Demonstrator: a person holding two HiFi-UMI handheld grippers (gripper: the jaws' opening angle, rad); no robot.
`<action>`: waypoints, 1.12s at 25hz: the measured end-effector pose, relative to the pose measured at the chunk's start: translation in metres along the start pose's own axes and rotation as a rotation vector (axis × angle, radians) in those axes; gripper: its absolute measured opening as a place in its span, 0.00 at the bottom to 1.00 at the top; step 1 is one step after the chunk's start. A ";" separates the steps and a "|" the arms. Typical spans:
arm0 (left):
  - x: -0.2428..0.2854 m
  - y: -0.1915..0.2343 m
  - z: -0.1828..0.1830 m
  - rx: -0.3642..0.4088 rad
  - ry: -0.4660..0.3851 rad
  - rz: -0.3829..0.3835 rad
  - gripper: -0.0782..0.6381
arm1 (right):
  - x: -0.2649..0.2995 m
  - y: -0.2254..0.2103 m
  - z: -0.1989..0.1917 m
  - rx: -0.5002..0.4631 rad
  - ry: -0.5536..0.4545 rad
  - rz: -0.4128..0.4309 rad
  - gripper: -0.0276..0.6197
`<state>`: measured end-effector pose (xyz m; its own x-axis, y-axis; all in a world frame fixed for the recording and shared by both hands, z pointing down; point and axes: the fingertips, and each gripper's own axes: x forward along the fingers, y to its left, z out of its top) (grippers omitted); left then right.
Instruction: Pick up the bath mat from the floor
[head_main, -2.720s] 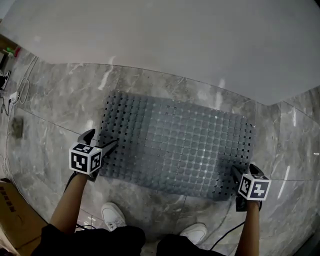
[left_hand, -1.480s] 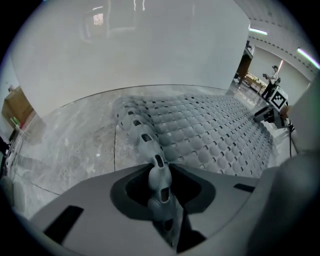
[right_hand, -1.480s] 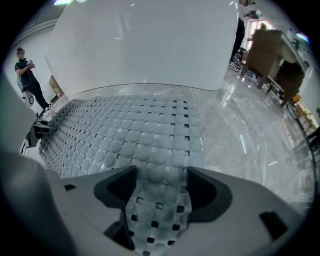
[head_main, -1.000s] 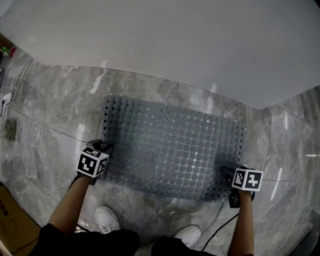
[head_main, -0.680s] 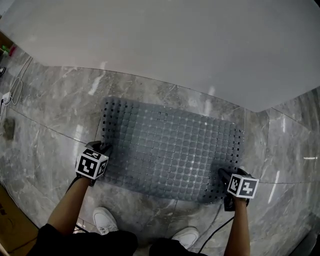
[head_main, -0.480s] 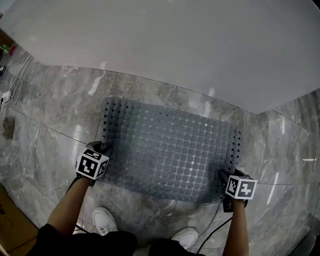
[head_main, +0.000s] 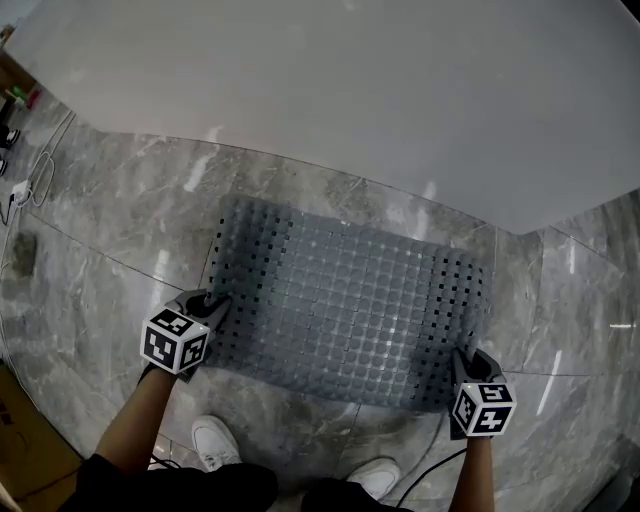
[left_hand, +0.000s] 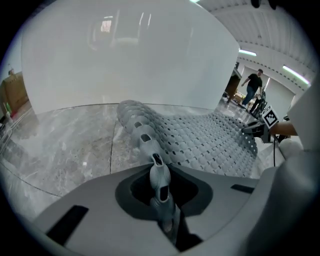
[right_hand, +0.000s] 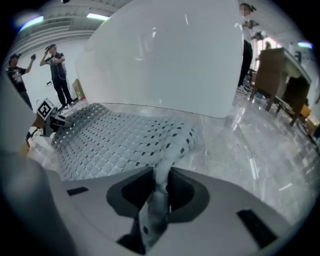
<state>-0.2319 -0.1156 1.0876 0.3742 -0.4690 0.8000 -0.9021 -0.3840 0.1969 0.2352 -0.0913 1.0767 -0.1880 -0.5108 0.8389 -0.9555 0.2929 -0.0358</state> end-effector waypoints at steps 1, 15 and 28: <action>-0.006 -0.003 0.004 -0.002 -0.024 -0.009 0.18 | -0.004 0.003 0.004 -0.010 -0.019 0.001 0.19; -0.133 -0.081 0.117 0.012 -0.229 -0.092 0.17 | -0.127 0.062 0.100 -0.004 -0.182 0.058 0.16; -0.361 -0.192 0.310 0.095 -0.288 -0.097 0.16 | -0.404 0.045 0.243 0.064 -0.272 0.021 0.16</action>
<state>-0.1269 -0.1191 0.5857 0.5150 -0.6272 0.5843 -0.8404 -0.5038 0.1998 0.2133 -0.0678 0.6040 -0.2537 -0.7062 0.6610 -0.9616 0.2582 -0.0932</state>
